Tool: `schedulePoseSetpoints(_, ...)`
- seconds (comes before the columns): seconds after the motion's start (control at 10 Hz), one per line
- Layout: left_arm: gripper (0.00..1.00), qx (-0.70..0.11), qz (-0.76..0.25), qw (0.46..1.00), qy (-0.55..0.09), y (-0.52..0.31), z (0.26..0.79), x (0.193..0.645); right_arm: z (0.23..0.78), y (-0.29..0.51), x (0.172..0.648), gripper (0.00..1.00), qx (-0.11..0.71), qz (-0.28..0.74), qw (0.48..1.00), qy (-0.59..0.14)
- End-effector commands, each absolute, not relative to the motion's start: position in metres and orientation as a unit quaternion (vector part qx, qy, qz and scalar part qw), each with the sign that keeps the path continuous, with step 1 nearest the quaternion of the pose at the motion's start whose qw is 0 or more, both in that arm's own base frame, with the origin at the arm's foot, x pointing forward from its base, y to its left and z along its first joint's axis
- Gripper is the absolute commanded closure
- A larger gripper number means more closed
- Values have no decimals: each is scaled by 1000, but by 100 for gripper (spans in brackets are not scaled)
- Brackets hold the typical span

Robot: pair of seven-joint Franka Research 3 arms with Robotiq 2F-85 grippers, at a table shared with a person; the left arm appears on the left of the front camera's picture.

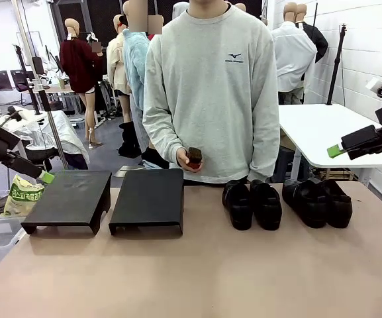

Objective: Organize the shoes by placing them on the stand.
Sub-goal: Pick up one Shoe and place it in the middle of the table.

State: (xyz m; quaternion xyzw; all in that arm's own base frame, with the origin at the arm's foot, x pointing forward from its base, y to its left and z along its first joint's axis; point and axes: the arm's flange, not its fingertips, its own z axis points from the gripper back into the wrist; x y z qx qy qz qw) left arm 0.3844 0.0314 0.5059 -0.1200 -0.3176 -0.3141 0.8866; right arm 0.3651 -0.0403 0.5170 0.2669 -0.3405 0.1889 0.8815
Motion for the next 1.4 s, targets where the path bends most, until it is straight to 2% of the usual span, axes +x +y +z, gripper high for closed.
schedulePoseSetpoints(0.0, 0, -134, -323, 881, -320, 45, 506, 378, 511, -43, 368, 0, 281, 197, 878, -334)
schedulePoseSetpoints(0.4, 0, -105, -292, 901, -302, 42, 499, 376, 502, -39, 374, 0, 296, 202, 877, -322)
schedulePoseSetpoints(0.5, 0, -124, -316, 890, -304, 41, 502, 378, 506, -38, 368, 0, 284, 193, 882, -323)
schedulePoseSetpoints(1.3, 0, -124, -316, 890, -304, 41, 502, 378, 506, -38, 368, 0, 284, 193, 882, -323)
